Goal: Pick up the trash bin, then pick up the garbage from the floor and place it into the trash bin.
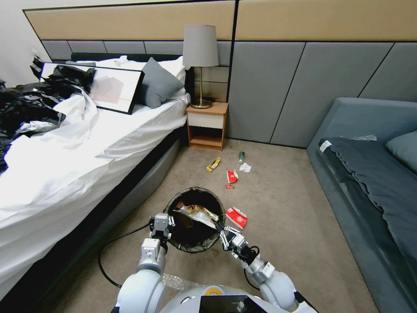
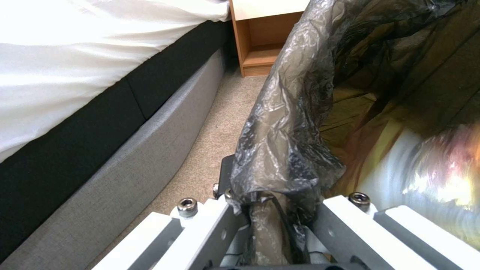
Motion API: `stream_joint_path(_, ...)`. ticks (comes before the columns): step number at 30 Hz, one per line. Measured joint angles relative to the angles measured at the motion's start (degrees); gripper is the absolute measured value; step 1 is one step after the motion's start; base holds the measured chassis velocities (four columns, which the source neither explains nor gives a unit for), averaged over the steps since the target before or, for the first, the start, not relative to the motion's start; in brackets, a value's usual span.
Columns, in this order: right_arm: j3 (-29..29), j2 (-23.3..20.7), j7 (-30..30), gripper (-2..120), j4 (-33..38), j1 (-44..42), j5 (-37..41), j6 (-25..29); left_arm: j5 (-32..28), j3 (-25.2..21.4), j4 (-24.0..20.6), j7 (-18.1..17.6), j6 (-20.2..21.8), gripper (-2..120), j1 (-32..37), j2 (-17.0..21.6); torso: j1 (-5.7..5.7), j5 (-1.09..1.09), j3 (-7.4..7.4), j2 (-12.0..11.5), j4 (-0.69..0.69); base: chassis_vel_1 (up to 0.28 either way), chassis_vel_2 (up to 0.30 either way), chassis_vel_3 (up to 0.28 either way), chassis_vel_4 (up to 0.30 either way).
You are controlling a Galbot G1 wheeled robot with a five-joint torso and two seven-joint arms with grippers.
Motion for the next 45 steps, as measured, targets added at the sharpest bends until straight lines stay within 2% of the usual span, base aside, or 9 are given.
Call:
stream_joint_path(3,0.1,0.0,0.1,35,0.3,0.0,0.0,-0.1,0.0,0.0,0.0,0.0,0.0,2,0.0,0.0,0.00,0.00,0.00,0.0,0.00,0.000,0.000,0.000,0.000)
stream_joint_path(7,0.2,-0.1,0.4,50,0.8,0.0,0.0,-0.3,0.1,0.1,0.0,0.0,0.0,2,0.0,0.1,0.00,0.00,0.00,0.0,0.00,0.000,0.000,0.000,0.000)
stream_joint_path(8,0.2,-0.1,0.4,58,1.0,-0.1,0.0,-0.3,0.2,0.2,0.0,0.0,0.0,2,0.0,0.1,0.00,0.00,0.00,0.0,0.00,0.000,0.000,0.000,0.000)
stream_joint_path(13,0.2,-0.4,0.5,72,1.5,-0.3,0.0,-0.3,0.3,0.2,0.0,0.1,0.0,2,0.0,0.1,0.00,0.00,0.00,0.0,0.00,0.000,0.000,0.000,0.000)
stream_joint_path(14,0.2,-0.4,0.5,80,1.6,-0.4,0.0,-0.3,0.3,0.2,0.0,0.1,-0.1,2,0.1,0.1,0.00,0.00,0.00,0.0,0.00,0.000,0.000,0.000,0.000)
stream_joint_path(19,0.1,-0.5,0.5,97,2.6,-0.8,0.0,-0.2,0.3,0.2,0.0,0.1,-0.1,2,0.0,0.0,0.00,0.00,0.00,0.0,0.00,0.000,0.000,0.000,0.000)
stream_joint_path(29,0.8,0.0,0.5,100,8.3,-1.9,-0.1,0.2,0.3,-0.1,0.4,0.1,0.0,2,-0.3,0.0,0.00,0.00,0.00,0.0,0.00,0.000,0.000,0.000,0.000)
stream_joint_path(38,-0.7,-0.6,0.4,100,7.2,-1.1,-0.8,-0.6,0.4,0.2,0.0,0.1,0.0,2,-0.1,-0.1,0.00,0.00,0.00,0.0,0.00,0.000,0.000,0.000,0.000)
stream_joint_path(45,-3.8,-3.6,0.4,100,5.9,1.0,-1.5,-3.4,1.2,0.9,-0.5,0.9,0.0,2,0.4,-0.1,0.00,0.00,0.00,0.0,0.00,0.000,0.000,0.000,0.000)
